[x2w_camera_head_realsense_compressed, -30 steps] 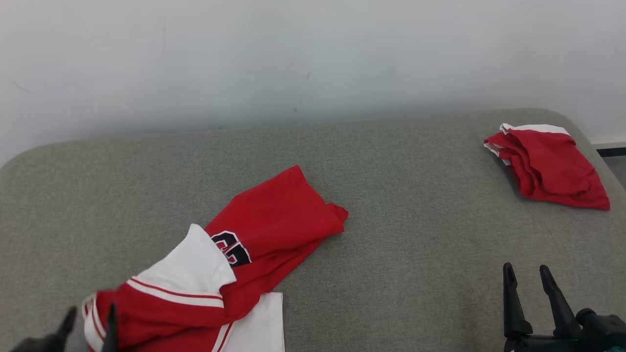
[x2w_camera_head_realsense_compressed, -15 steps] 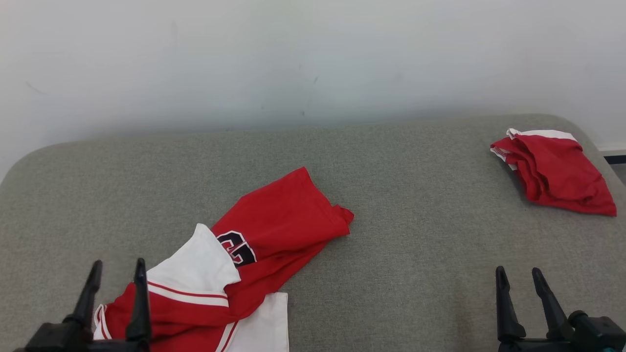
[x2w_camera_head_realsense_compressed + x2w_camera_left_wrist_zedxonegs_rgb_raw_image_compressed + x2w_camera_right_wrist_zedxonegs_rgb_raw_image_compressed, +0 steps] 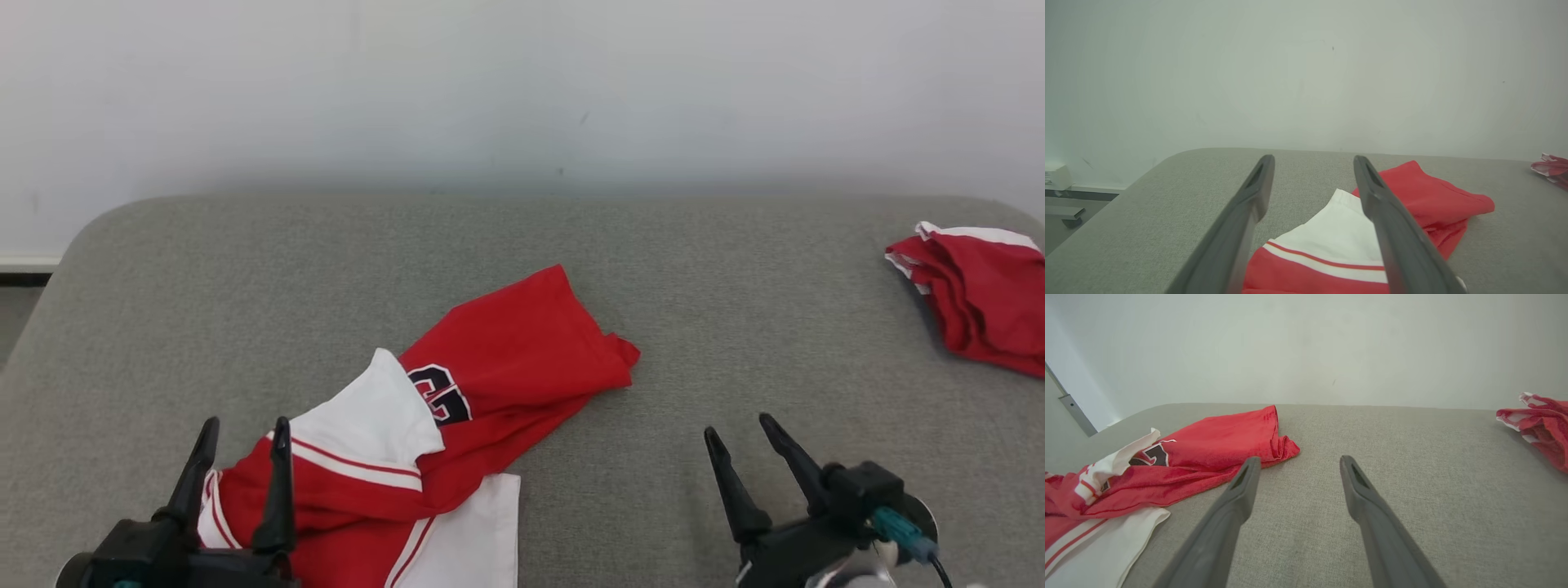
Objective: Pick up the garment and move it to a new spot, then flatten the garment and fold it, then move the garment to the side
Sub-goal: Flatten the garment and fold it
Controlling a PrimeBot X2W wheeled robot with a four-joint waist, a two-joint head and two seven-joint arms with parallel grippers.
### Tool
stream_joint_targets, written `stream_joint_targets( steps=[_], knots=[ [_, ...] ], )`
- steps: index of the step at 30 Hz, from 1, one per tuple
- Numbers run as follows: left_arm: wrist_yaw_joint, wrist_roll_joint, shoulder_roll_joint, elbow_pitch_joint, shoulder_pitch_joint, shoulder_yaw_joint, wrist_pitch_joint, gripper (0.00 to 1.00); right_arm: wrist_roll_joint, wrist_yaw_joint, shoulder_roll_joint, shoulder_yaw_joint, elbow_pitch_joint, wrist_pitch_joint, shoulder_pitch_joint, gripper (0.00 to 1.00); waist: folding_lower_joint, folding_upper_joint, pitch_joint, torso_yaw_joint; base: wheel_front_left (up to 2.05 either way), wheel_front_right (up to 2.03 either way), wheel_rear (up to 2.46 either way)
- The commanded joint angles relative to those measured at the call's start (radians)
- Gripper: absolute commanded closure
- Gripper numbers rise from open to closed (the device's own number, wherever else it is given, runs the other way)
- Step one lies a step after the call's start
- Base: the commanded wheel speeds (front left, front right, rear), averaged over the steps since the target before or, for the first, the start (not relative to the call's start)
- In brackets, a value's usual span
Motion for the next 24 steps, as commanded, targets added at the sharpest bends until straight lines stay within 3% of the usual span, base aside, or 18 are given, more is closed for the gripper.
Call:
stream_joint_targets(
  steps=[1,11,18,19,20,21,24],
  knots=[
    [-0.007,0.004,-0.006,-0.002,-0.019,0.0,0.0,0.0,0.008,-0.002,-0.008,0.013,0.015,-0.001,-0.037,0.0,-0.0001,0.0,0.039,0.053,0.0,0.0,0.0],
    [-0.034,0.015,-0.055,0.024,-0.078,-0.033,0.0,0.0,0.053,-0.002,-0.05,0.143,0.333,-0.001,-0.313,0.0,-0.0001,0.0,0.134,0.215,0.0,0.0,0.0],
    [-0.042,0.01,-0.07,0.033,-0.09,-0.021,0.0,0.0,0.099,-0.002,-0.056,0.189,0.435,-0.001,-0.373,0.0,-0.0001,0.0,0.154,0.263,0.0,0.0,0.0],
    [-0.043,0.011,-0.071,0.033,-0.089,-0.019,0.0,0.0,0.107,-0.002,-0.055,0.193,0.443,-0.001,-0.376,0.16,-0.0001,0.0,0.156,0.264,0.0,0.0,0.0],
    [-0.044,0.012,-0.071,0.034,-0.089,-0.018,0.0,0.0,0.113,-0.002,-0.054,0.198,0.448,-0.001,-0.38,0.75,-0.0001,0.0,0.157,0.266,0.0,0.0,0.0],
    [-0.045,0.013,-0.072,0.034,-0.09,-0.017,0.0,0.0,0.121,-0.002,-0.053,0.203,0.451,-0.001,-0.384,1.0,-0.0001,0.0,0.16,0.266,0.0,0.0,0.0],
    [-0.047,0.017,-0.075,0.032,-0.088,-0.015,0.0,0.0,0.133,-0.002,-0.059,0.201,0.439,-0.001,-0.382,1.0,-0.0001,0.0,0.155,0.257,0.0,0.0,0.0]
  ],
)
